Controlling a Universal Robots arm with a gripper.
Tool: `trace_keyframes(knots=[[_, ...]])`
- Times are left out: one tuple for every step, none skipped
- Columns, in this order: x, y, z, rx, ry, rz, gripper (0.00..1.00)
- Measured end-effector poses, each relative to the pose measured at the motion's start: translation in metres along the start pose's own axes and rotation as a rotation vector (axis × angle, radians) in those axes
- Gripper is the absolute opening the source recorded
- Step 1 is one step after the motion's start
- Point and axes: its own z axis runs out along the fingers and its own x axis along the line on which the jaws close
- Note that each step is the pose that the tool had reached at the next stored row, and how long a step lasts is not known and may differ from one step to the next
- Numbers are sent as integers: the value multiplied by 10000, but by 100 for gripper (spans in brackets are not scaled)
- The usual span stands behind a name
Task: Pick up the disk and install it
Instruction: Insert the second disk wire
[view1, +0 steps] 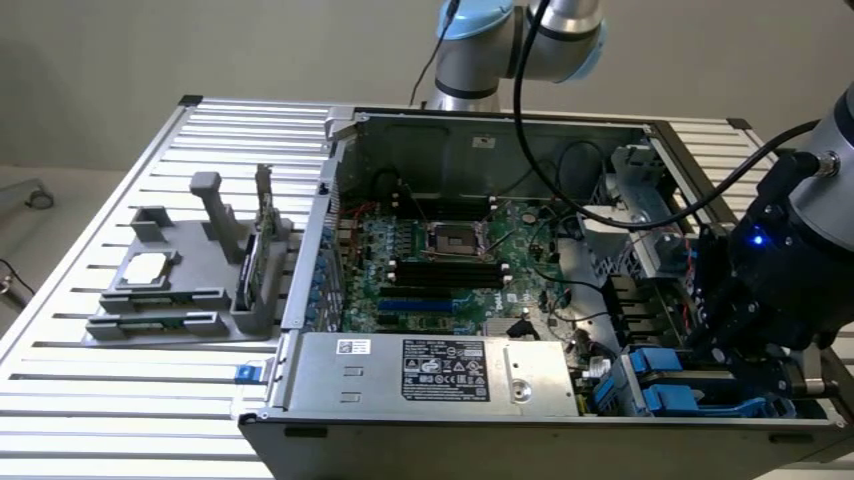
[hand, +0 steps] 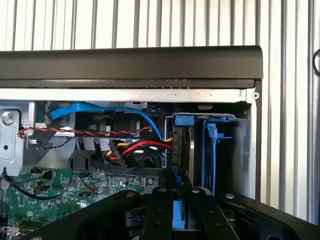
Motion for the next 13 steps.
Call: trace_keyframes(knots=[[0,0,1,0,2,0,17],[0,1,4,-1,5,0,17],[-1,1,5,0,7,0,17],[-2,1,8,0,11,1,17],[-2,1,11,-1,15,2,17],[-3,1,13,0,18,2,17],[-4,2,15,0,20,3,17],[-5,2,17,0,24,3,17],[-5,3,20,0,29,4,17],[-6,4,22,-1,31,4,17],[-7,4,25,-1,36,5,17],[-8,5,27,0,38,5,17],[-9,5,29,0,41,5,17]])
